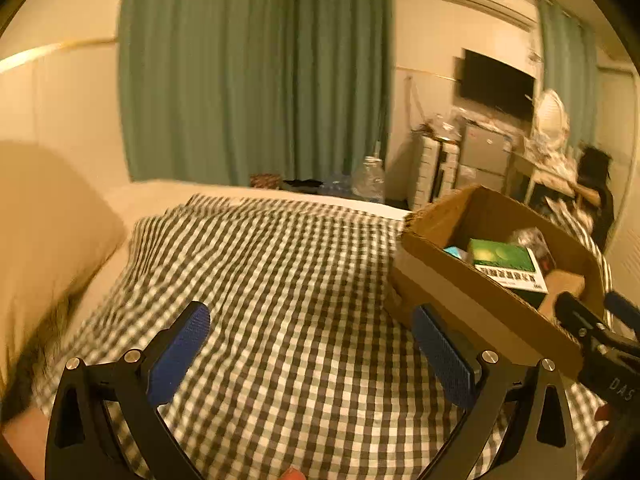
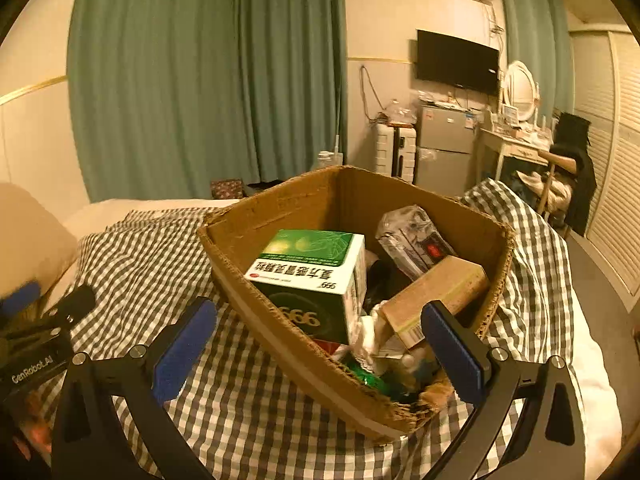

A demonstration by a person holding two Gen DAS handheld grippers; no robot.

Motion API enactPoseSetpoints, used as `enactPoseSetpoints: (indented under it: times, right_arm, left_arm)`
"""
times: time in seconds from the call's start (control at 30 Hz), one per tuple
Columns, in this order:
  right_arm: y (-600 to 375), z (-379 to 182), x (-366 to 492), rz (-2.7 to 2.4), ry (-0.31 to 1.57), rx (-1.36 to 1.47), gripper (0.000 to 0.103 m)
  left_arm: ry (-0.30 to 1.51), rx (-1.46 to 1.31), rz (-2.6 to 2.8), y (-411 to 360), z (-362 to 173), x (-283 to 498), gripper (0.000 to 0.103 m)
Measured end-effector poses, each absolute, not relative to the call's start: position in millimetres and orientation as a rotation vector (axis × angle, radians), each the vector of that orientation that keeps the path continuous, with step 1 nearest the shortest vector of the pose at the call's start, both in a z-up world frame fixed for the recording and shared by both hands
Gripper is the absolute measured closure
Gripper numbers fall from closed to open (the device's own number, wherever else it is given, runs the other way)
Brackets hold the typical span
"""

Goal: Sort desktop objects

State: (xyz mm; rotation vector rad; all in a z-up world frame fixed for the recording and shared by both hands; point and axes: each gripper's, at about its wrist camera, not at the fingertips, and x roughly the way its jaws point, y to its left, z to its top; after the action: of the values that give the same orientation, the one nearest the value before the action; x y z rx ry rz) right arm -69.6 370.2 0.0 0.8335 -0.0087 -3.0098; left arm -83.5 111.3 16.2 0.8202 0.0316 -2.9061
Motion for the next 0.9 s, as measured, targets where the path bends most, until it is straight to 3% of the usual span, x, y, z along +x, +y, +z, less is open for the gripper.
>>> enactPoseSetpoints:
  times: [0.3, 0.9]
  right_arm:
    - [376, -5, -73, -3.020, -0.029, 0.865, 0.000]
    - [376, -11, -76, -3.025, -0.043, 0.917, 0.000]
  left_arm:
    - [-0.074, 0.797, -2.912, 132, 24, -90, 0.000]
    - [-0.079, 0.818, -2.926, 138, 27, -92, 0.000]
